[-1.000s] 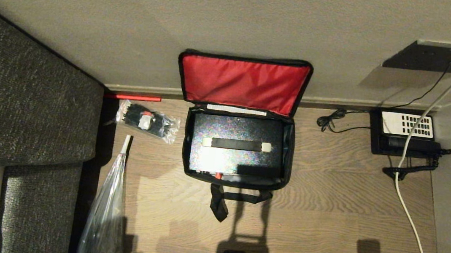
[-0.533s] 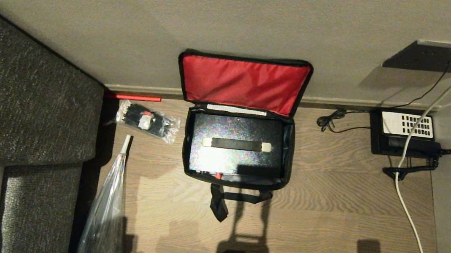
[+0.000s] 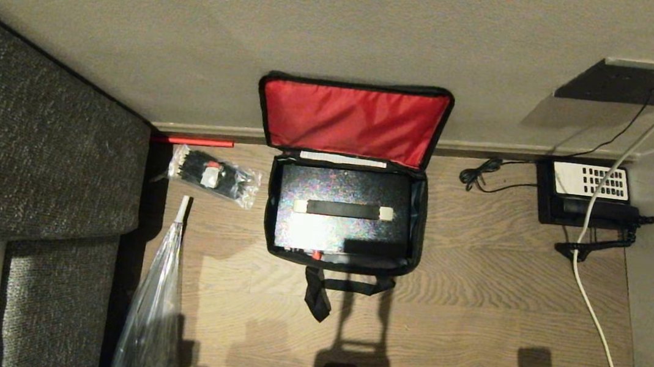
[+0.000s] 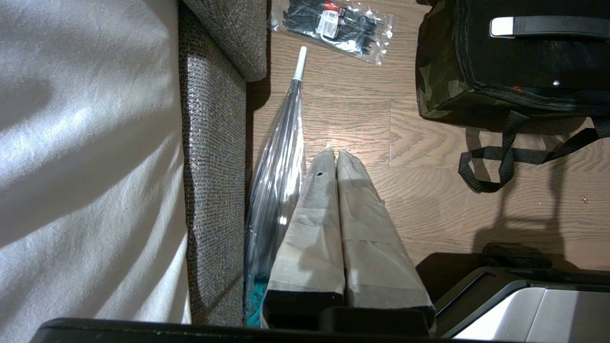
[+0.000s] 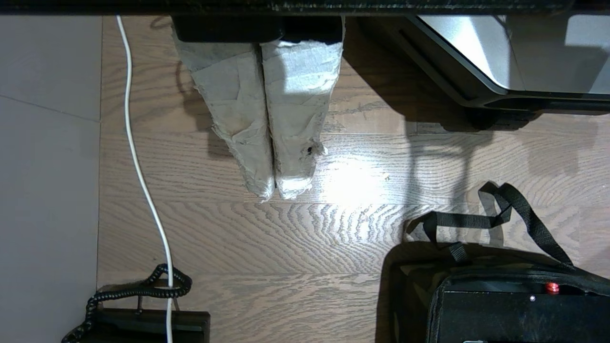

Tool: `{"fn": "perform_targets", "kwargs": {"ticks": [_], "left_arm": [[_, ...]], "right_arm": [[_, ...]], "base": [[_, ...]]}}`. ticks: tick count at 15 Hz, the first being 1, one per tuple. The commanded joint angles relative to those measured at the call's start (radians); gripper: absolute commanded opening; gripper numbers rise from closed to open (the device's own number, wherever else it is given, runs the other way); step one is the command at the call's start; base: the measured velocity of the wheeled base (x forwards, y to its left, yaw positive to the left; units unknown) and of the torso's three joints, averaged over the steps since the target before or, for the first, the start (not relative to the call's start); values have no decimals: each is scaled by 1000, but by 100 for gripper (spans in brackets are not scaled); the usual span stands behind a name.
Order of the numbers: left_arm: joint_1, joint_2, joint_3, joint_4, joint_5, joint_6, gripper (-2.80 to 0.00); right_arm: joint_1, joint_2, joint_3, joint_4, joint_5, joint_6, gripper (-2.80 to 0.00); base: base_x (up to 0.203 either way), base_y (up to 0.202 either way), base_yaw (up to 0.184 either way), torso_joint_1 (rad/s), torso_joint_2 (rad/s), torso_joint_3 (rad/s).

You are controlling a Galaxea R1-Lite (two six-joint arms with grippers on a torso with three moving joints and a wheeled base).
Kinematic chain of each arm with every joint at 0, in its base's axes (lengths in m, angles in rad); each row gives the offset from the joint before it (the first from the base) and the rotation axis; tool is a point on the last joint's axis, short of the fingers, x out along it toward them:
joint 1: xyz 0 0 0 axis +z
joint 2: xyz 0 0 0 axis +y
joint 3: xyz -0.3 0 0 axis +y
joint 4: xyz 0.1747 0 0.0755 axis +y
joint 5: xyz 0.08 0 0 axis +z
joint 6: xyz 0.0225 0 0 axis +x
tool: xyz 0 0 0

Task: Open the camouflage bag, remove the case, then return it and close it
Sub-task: Grip the handle

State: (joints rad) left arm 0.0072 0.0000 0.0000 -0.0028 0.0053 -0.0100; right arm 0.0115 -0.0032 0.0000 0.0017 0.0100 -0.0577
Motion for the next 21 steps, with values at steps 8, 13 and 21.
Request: {"fn": "perform_targets", "kwargs": {"ticks": [8,13,21], "left_arm": [[0,0,2,0,1,-1,-280],[0,0,1,9,5,10,-280],[0,0,2,3,4,12,-280]], "right_arm": [[1,3,0,0,1,-1,-280],[1,3,0,0,1,-1,-280],[1,3,0,0,1,-1,-280]], "base": [[0,0,0,0,0,0],[0,0,0,0,0,0],[0,0,0,1,2,86]]}}
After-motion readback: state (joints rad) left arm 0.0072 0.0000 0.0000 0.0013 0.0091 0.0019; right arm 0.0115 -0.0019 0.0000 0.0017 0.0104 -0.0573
